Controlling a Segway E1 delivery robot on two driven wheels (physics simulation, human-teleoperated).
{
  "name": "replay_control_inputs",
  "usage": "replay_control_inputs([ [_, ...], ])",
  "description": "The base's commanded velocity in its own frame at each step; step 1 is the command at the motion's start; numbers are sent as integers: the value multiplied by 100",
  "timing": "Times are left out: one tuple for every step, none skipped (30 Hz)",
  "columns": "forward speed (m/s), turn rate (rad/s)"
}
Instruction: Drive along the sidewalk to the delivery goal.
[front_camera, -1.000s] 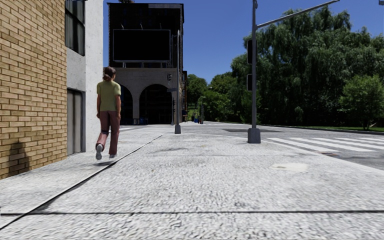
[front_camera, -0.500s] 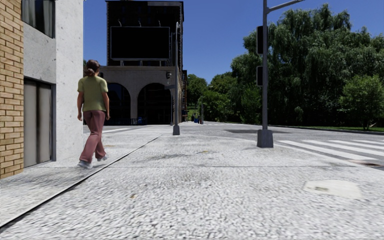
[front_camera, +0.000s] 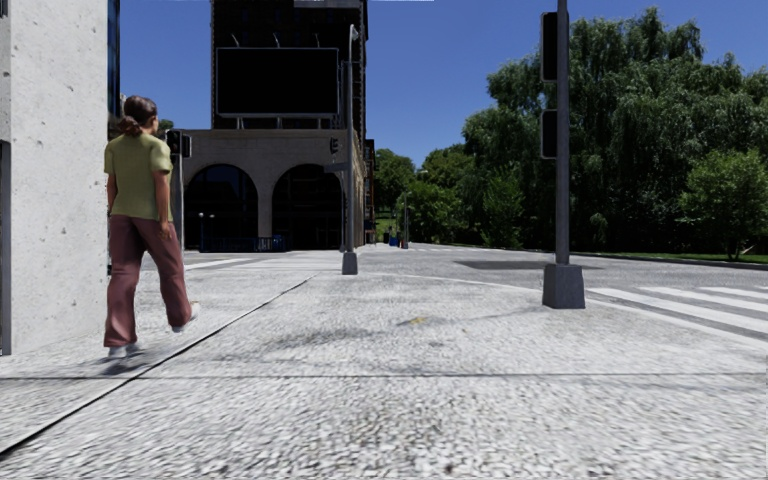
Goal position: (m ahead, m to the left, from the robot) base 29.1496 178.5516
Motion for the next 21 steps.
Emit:
replay_control_inputs([
  [200,0],
  [200,0],
  [200,0],
  [200,0],
  [200,0],
  [200,0],
  [200,0],
  [200,0],
  [200,0],
  [200,0],
  [200,0],
  [200,0],
  [200,0],
  [200,0],
  [200,0],
  [200,0],
  [200,0],
  [200,0],
  [200,0],
  [200,0],
  [188,0],
])
